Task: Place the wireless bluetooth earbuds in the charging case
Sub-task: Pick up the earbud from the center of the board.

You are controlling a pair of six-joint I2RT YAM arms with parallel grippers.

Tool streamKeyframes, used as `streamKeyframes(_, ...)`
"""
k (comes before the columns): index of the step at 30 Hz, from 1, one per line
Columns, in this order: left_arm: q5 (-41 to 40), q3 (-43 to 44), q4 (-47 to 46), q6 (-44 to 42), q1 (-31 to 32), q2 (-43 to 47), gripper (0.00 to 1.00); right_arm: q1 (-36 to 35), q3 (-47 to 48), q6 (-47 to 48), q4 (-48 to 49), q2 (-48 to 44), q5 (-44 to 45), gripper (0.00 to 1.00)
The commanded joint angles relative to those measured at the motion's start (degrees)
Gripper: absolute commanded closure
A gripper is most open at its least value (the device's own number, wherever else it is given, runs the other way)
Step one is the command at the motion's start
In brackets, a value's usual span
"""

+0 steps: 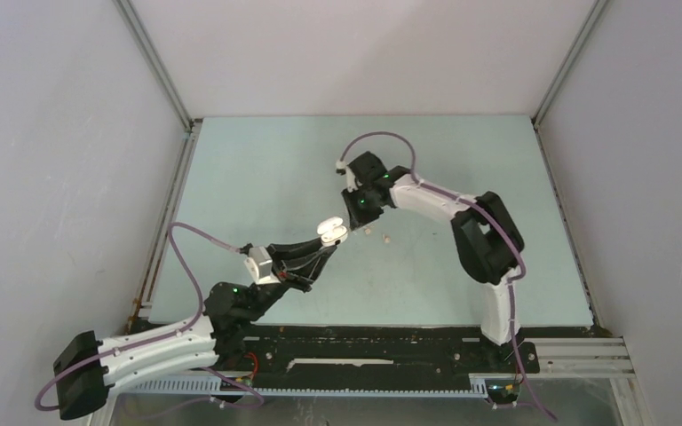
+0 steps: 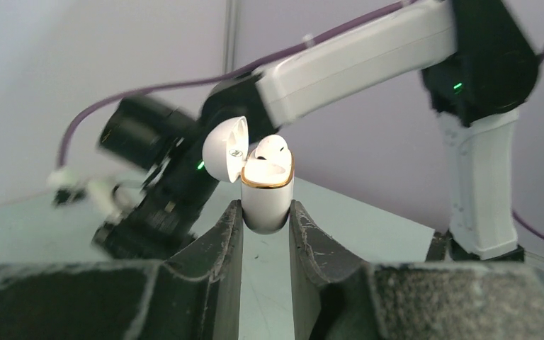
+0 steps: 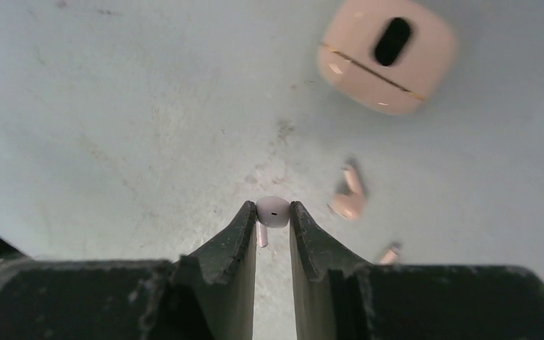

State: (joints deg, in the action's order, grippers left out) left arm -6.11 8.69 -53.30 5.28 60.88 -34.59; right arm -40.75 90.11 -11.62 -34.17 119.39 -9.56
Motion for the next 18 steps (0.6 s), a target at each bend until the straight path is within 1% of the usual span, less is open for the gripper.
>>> streamKeyframes(1, -7.5, -1.9, -6.4, -3.0, 0.2, -3.2, 1.0, 5.0, -4.8, -1.2, 8.5, -10.7, -7.6, 1.0)
streamKeyframes(6, -15.3, -3.8, -15.9, -4.0, 0.1, -11.2, 1.0, 9.6, -11.1, -2.2, 14.9, -19.5, -13.8, 1.0)
streamKeyframes(11, -18.7, -3.0, -27.3, -3.7, 0.1, -23.2, 1.0, 11.8, -16.0, -1.6, 22.1, -29.0, -17.4, 1.0)
streamKeyframes(14, -19.0, -1.4, -33.8, -3.2, 0.1, -30.1, 1.0, 11.7, -21.8, -1.4, 30.4, -35.9, -19.3, 1.0)
streamKeyframes(16, -19.6, -0.3, -37.2, -2.9, 0.1, -33.6, 1.0, 11.3, -26.7, -1.5, 37.6, -40.5, -20.7, 1.0)
streamKeyframes(18, -20.1, 1.0, -37.8, -2.8, 0.1, -35.6, 1.0, 10.6, -30.3, -1.2, 41.9, -44.7, -20.8, 1.0)
